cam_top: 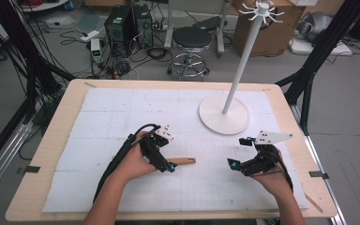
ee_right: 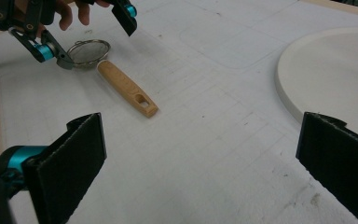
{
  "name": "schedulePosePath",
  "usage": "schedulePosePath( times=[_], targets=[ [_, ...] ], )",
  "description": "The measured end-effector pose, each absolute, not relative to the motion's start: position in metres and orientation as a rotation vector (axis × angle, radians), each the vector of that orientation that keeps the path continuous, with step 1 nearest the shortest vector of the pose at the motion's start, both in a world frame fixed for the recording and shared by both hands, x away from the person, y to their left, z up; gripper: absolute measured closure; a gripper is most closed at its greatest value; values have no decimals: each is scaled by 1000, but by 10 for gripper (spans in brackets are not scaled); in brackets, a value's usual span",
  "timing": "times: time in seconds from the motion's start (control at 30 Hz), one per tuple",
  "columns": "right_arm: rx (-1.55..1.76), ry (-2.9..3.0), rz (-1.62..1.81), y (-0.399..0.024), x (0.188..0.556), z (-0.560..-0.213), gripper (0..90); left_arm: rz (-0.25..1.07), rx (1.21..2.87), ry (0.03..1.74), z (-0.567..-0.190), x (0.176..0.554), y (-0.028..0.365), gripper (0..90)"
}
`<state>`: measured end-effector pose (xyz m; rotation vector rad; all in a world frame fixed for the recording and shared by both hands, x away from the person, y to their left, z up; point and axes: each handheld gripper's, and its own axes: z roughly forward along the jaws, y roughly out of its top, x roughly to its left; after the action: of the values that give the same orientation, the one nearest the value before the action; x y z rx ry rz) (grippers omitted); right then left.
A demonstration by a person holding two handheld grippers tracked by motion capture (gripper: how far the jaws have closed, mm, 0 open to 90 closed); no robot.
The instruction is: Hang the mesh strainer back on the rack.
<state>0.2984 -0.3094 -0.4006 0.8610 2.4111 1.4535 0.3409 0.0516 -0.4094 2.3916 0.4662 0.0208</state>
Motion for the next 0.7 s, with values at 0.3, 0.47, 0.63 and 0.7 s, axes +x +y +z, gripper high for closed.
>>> schedulePosePath(
  times=[0.3,0.47,0.63,0.7],
  targets=[
    [855,2421,1442,-308,299,-402,6,5,2450,437,-413,341,52,264],
    [853,2428,1436,-306,298,-402,6,17,2536,431,-418,339,50,351],
    [856,2434,1434,-305,298,-403,6,52,2582,454,-421,340,50,437],
    [852,2429,1438,-306,298,-403,6,75,2609,473,-423,340,50,477]
  ],
)
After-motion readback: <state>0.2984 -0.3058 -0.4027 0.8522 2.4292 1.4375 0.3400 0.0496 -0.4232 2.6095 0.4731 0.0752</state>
